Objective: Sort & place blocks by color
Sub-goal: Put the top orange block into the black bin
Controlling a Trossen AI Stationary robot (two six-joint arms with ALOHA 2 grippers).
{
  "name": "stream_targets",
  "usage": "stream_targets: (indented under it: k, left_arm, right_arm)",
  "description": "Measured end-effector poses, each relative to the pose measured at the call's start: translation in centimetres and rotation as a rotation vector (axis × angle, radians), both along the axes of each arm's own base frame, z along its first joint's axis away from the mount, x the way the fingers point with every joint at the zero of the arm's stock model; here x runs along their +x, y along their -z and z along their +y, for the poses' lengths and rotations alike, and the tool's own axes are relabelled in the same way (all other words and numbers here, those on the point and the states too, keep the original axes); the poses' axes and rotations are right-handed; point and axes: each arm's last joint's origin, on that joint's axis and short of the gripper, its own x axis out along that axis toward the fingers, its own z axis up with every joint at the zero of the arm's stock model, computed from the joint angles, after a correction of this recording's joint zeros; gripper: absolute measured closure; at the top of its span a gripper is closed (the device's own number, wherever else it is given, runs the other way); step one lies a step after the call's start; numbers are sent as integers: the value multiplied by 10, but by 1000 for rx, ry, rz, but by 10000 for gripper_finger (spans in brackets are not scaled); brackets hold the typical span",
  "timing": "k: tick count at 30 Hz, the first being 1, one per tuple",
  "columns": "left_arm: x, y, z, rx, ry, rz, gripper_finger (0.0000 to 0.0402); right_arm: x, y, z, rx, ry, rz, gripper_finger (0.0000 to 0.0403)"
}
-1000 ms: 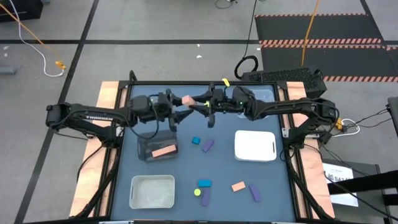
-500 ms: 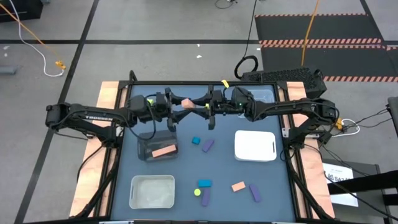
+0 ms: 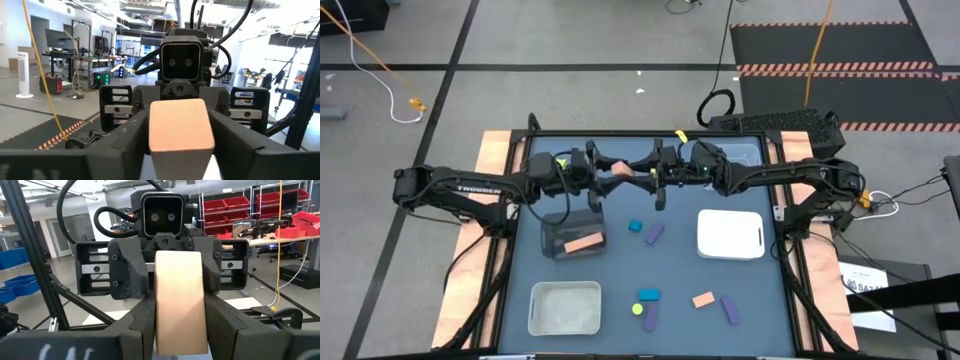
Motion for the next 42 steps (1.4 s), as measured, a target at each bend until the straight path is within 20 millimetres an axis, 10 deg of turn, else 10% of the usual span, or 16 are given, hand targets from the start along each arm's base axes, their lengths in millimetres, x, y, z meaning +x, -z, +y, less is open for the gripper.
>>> stream_targets:
  k: [3, 27, 42]
  left_arm:
    - [0, 0, 0, -11, 6, 1, 270]
    - [-3, -14, -7, -28, 92, -146, 271]
    - [-1, 35, -39, -510, 320, 406, 271]
  right_arm:
    - [0, 1, 0, -6, -3, 7, 274]
    - [-56, -6, 0, 72, 121, 457, 201]
    - [-56, 54, 20, 52, 87, 635, 200]
